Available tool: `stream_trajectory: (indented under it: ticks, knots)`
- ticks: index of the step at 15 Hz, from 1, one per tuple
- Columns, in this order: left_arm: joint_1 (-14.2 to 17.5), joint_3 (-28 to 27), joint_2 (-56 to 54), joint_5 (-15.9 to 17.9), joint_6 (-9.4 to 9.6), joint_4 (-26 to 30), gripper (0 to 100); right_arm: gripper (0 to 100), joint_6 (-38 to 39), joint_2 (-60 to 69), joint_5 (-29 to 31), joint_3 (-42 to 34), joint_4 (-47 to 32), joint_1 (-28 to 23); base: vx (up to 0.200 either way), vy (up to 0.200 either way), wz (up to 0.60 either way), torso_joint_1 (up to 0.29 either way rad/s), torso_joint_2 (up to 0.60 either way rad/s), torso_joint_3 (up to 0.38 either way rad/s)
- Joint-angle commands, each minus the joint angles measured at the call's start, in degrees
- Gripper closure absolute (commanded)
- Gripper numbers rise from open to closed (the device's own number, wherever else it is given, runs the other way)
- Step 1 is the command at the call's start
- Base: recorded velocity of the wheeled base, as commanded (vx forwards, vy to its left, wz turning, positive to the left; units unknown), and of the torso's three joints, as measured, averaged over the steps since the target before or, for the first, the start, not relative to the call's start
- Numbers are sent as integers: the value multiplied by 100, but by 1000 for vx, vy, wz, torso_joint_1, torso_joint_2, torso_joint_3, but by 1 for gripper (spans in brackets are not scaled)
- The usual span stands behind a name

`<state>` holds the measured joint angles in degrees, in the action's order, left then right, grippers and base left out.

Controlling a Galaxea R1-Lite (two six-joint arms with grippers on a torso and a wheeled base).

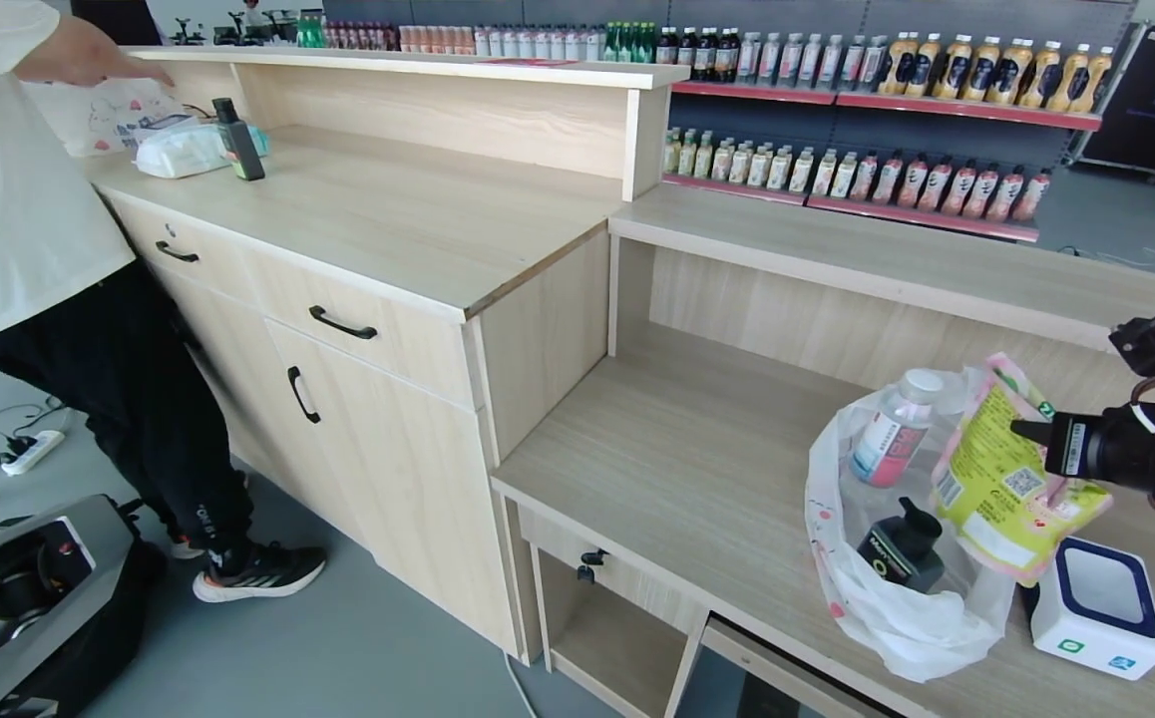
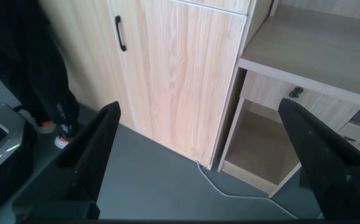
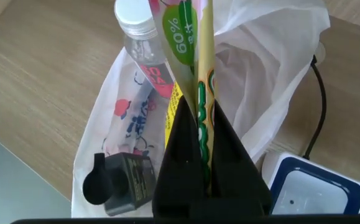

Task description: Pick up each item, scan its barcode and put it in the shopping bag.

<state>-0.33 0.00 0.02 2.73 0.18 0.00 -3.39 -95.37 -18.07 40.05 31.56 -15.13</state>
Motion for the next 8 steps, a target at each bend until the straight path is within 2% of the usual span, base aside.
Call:
stream_trajectory:
  ticks: [1, 8]
  knots:
    - [-2, 0, 6, -1, -1, 0, 0, 100, -4, -448, -4, -6, 298, 107, 0, 0, 0, 0, 0, 0]
    - [-2, 0, 6, -1, -1, 0, 0, 100, -39, -1397, -4, -76, 1397, 335, 0, 0, 0, 0, 0, 0]
